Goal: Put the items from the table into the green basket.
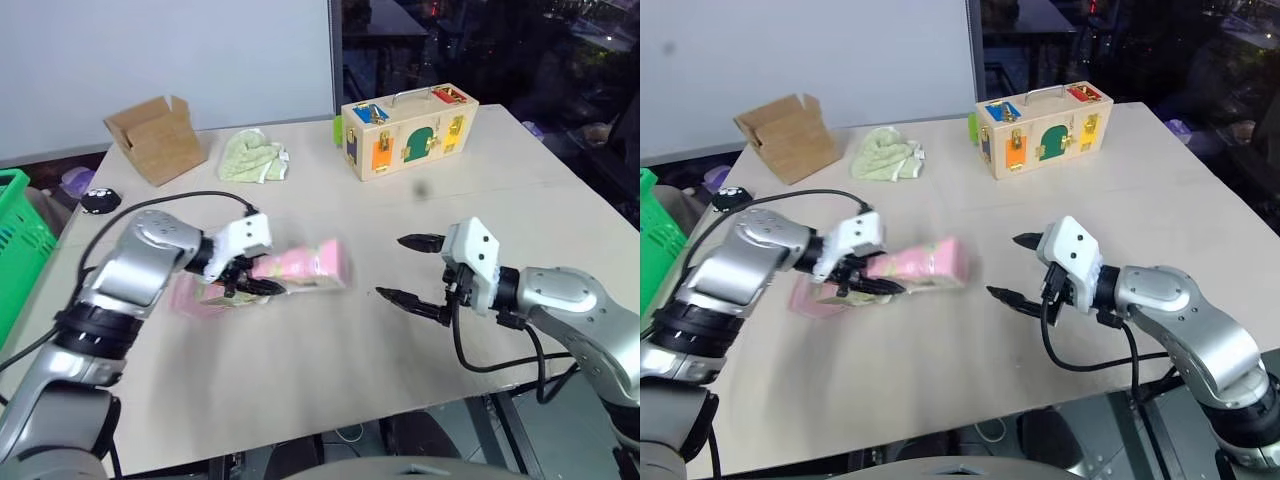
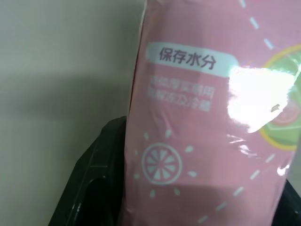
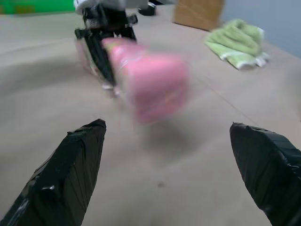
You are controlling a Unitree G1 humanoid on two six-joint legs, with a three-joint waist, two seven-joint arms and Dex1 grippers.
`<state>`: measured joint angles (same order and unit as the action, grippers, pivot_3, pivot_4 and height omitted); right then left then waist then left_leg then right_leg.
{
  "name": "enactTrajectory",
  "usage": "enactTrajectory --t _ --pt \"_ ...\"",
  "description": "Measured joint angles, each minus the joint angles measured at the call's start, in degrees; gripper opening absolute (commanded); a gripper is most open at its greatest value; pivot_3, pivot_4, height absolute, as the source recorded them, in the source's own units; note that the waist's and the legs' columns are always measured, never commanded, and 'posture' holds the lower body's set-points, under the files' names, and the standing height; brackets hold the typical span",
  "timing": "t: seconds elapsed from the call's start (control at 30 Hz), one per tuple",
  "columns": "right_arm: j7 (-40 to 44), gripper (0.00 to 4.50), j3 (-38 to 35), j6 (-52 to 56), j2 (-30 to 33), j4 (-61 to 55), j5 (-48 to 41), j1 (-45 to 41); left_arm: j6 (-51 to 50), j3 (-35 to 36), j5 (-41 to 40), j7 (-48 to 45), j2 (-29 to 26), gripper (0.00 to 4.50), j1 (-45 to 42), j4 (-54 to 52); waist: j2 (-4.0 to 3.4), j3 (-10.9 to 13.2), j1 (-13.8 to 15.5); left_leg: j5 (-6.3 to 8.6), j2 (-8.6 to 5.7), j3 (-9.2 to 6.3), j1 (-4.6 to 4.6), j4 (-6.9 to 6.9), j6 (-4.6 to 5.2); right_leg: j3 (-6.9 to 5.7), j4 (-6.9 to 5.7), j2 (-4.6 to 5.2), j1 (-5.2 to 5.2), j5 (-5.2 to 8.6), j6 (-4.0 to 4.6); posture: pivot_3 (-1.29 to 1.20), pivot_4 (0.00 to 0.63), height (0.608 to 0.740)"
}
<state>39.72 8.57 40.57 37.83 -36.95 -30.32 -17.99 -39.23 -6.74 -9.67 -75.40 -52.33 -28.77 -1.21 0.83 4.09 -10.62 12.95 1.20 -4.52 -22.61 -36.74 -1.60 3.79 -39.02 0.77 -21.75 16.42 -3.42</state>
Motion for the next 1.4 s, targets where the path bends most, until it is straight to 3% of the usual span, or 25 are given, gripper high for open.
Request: enactTrajectory --t 0.23,0.4,0.6,0.7,0.77,0.87,1.03,1.27,1.37,1.4 --pt "6.68 4.5 6.37 -7.24 -6.42 10.25 3.04 -9.52 -20.93 21.2 -9.99 18.28 8.05 2.5 3.32 -10.02 0.08 -0.04 7.99 0.0 -0.02 -0.19 -0.04 -0.02 -0.01 -0.23 -0.02 0.0 0.0 -0.12 0.2 0.22 0.0 0.74" --pt "10.96 4.5 10.5 -11.69 -11.52 17.0 5.18 -14.3 -28.48 34.49 -11.91 31.98 13.57 2.5 1.32 -15.28 0.26 -0.15 12.88 -0.02 -0.05 -0.3 -0.06 -0.03 -0.04 -0.4 -0.04 0.01 0.02 -0.15 0.25 0.33 0.0 0.74" --pt "12.33 4.5 11.38 -16.2 -19.72 24.58 7.12 -20.95 -24.09 44.36 -8.87 47.22 14.76 2.5 -0.54 -15.63 0.46 -0.28 17.68 -0.19 -0.05 -0.46 -0.04 0.07 -0.34 -0.6 -0.05 -0.01 0.01 -0.27 0.47 0.4 0.0 0.74" --pt "5.73 4.5 10.85 -16.77 -26.5 29.2 10.09 -24.03 -17.36 47.26 -6.6 51.9 10.89 2.5 -3.02 -8.9 0.7 -0.43 19.37 -0.4 0.03 -0.62 -0.03 0.34 -0.69 -0.74 -0.04 -0.15 -0.07 -0.38 0.66 0.39 0.0 0.74" --pt "-0.24 4.5 10.18 -16.03 -31.04 31.1 11.98 -26.06 -11.04 48.2 -4.59 54.03 5.84 2.5 -6.01 -1.76 0.76 -0.47 19.97 -0.5 0.1 -0.73 -0.02 0.5 -0.87 -0.82 0.03 -0.26 -0.11 -0.42 0.74 0.38 0.0 0.74" --pt "-2.09 4.5 10.1 -15.42 -32.07 30.62 12.13 -26.29 -1.04 48.74 -2.73 55.6 -0.12 2.5 -10.0 7.69 0.85 -0.55 21.38 -0.5 0.06 -0.73 -0.01 0.53 -0.88 -0.92 0.14 -0.17 -0.06 -0.41 0.74 0.35 0.0 0.74" --pt "-3.57 4.5 10.11 -14.05 -32.63 28.89 12.19 -25.48 18.08 41.94 1.49 55.47 -8.03 2.5 -21.45 34.14 1.04 -0.69 22.73 -0.59 0.09 -0.84 -0.02 0.53 -1.01 -1.1 0.16 -0.25 -0.05 -0.4 0.73 0.34 0.0 0.74" --pt "-4.4 4.5 9.99 -13.63 -32.21 27.44 12.58 -24.77 38.0 29.92 8.38 54.21 -11.04 2.5 -39.78 66.07 1.43 -0.96 22.28 -0.63 0.1 -0.84 -0.06 0.5 -1.07 -1.11 0.14 -0.25 0.0 -0.41 0.72 0.28 0.0 0.74" --pt "-4.61 4.5 9.93 -13.62 -31.91 27.22 12.73 -24.4 42.67 27.22 10.58 55.1 -11.05 2.5 -41.69 72.8 1.56 -1.05 21.52 -0.63 0.1 -0.85 -0.07 0.55 -1.06 -1.12 0.08 -0.25 -0.03 -0.41 0.74 0.28 0.0 0.74" --pt "-4.67 4.5 9.93 -13.62 -31.8 27.22 12.77 -24.22 43.27 26.87 10.79 55.47 -11.04 2.75 -41.75 74.33 1.62 -1.09 21.04 -0.63 0.12 -0.87 -0.07 0.6 -1.06 -1.15 0.09 -0.25 -0.04 -0.41 0.74 0.28 0.0 0.74"
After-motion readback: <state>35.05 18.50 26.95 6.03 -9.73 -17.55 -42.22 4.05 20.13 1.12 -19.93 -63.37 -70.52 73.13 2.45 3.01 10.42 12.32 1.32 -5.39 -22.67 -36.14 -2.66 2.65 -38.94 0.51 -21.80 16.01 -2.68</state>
